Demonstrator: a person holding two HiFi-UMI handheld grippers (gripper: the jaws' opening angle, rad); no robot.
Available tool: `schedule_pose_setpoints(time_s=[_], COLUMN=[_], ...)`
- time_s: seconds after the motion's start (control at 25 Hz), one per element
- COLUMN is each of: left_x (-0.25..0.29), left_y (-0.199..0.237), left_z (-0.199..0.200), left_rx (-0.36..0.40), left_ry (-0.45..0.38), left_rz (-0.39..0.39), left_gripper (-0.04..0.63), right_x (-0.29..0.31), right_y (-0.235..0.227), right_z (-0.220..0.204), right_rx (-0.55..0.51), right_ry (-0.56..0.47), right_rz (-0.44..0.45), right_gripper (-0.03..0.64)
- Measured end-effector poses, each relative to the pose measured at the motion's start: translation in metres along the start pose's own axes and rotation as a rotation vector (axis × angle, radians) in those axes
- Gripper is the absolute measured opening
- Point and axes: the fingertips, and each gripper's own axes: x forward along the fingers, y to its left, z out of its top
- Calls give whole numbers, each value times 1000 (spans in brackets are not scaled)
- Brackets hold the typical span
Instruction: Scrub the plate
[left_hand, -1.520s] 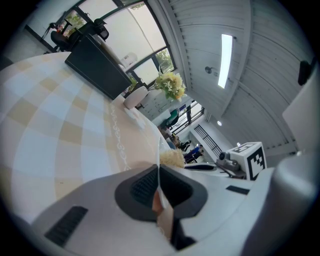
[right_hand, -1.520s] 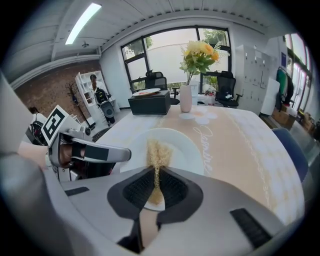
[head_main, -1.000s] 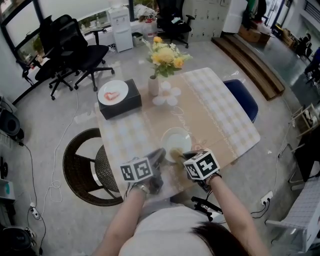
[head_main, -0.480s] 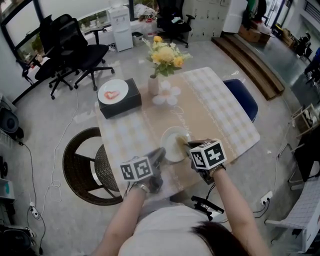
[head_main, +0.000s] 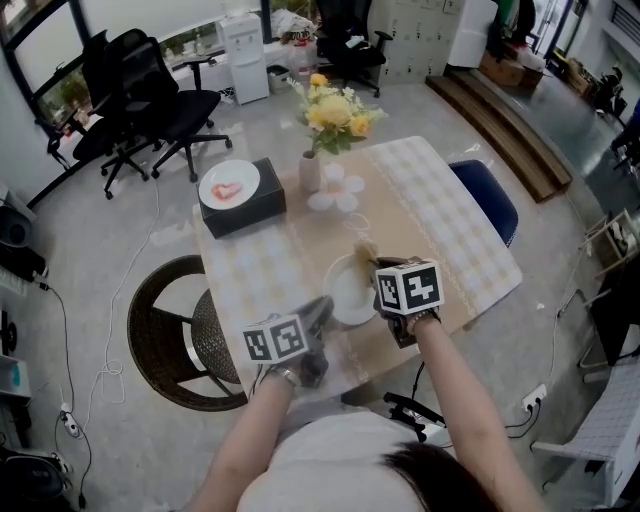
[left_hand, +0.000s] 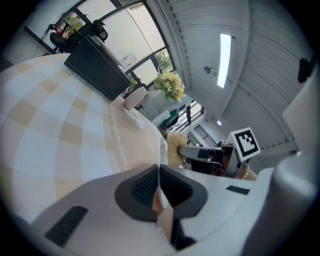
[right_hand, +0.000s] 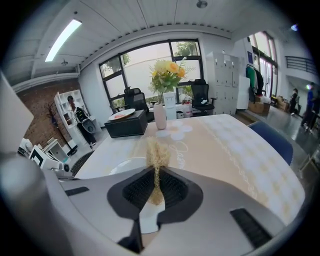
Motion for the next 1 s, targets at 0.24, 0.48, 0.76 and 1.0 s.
schedule_pose_setpoints(time_s=[0.24,0.48,0.76,1.0], left_x=[-1,1,1,-1], left_y=[0,1,1,1], left_z=[0,1,2,1], left_rx=[3,-3,-4,-2], left_ry=[0,2,1,0], left_rz=[-2,0,6,11], left_gripper=[20,20,20,20], right_x=[12,14,8,1], right_y=[1,3,10,18], right_z=[-10,-29,-50,-66], right_rx=[48,53,66,64], right_ry=[0,50,122,175], right_rz=[0,11,49,55], right_gripper=[35,35,35,35])
